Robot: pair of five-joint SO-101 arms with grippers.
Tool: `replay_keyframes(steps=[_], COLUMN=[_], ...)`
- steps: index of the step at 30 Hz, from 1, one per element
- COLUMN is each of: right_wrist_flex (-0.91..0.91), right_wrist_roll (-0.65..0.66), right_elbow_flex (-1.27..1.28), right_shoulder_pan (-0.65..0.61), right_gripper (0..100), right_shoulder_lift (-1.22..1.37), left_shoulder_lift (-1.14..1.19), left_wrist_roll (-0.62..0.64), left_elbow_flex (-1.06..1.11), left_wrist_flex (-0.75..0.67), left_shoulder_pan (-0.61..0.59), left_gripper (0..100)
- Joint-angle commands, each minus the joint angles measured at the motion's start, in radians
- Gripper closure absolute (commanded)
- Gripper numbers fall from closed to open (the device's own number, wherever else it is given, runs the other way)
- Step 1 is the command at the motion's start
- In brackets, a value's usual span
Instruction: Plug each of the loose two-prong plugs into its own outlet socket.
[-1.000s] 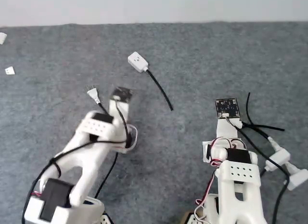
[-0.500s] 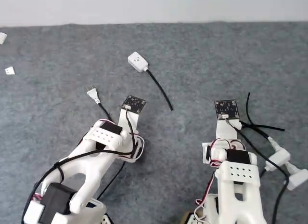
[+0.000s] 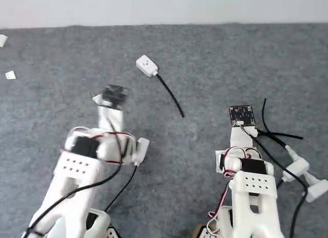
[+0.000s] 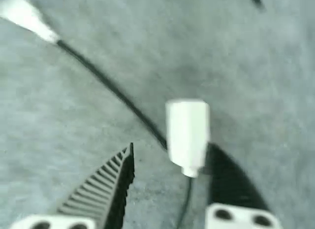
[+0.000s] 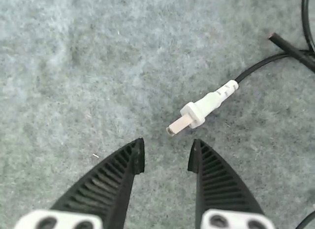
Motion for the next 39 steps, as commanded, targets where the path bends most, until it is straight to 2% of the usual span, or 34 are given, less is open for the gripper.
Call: replay_keyframes(steps=[1, 6, 9, 22, 25, 29, 33, 39], right_wrist_flex=[-0.015, -0.015, -0.013, -0.013, -0.013, -0.013, -0.013, -0.015], right_wrist_roll=[0.009, 0.009, 0.011, 0.012, 0.012, 0.012, 0.012, 0.012], right_elbow_flex=[-0.006, -0.006, -0.006, -0.006, -0.006, -0.006, -0.006, -0.006], right_shoulder_pan=[-0.004, -0.004, -0.004, -0.004, -0.004, -0.004, -0.004, -0.004], right_gripper=[85.2, 85.2, 85.2, 85.2, 85.2, 85.2, 85.2, 85.2], right_shoulder_lift=[-0.021, -0.021, -0.021, -0.021, -0.021, -0.021, -0.021, -0.021], left_shoulder_lift=[-0.025, 0.141, 0.235, 0.287, 0.287, 0.284, 0.276, 0.275], left_wrist_roll=[0.002, 0.008, 0.048, 0.114, 0.115, 0.115, 0.11, 0.115], left_elbow_flex=[0.008, 0.035, 0.033, 0.062, 0.073, 0.068, 0.035, -0.117], left_wrist_flex=[-0.046, -0.206, -0.253, -0.295, -0.295, -0.295, -0.288, -0.204], left_shoulder_pan=[-0.064, -0.06, -0.006, 0.301, 0.341, 0.333, 0.273, 0.031], left_gripper=[98, 99, 99, 99, 99, 99, 99, 96])
